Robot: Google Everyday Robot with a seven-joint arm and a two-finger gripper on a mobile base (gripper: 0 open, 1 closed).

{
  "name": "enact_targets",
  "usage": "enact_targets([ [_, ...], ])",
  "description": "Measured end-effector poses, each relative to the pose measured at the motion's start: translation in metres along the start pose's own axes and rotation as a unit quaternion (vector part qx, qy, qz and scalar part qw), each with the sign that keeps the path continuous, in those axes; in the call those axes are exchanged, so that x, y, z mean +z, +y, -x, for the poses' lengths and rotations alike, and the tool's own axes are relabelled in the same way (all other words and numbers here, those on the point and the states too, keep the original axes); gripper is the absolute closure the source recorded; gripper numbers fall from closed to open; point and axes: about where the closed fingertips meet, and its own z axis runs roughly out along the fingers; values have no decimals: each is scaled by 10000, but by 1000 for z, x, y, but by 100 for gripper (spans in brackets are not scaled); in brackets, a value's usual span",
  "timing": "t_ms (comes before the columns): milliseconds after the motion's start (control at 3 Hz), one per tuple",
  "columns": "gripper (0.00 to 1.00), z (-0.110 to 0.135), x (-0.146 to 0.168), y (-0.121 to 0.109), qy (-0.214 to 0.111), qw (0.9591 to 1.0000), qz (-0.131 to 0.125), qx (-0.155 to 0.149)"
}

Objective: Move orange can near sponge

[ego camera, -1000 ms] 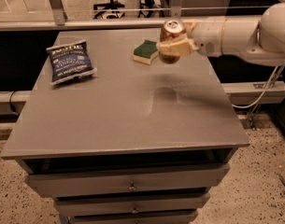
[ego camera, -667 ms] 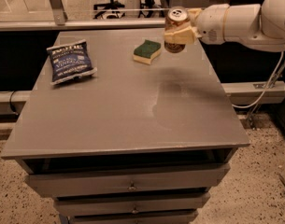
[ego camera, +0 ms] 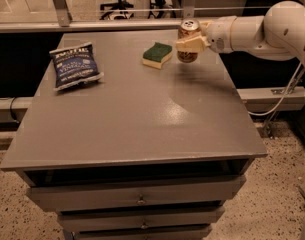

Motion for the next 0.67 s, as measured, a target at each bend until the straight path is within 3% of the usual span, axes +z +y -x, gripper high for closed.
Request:
enact_targets([
  [333, 100, -13, 17, -2, -18, 9998, 60, 170],
  [667, 85, -21, 36, 2, 2, 9992, 156, 356],
])
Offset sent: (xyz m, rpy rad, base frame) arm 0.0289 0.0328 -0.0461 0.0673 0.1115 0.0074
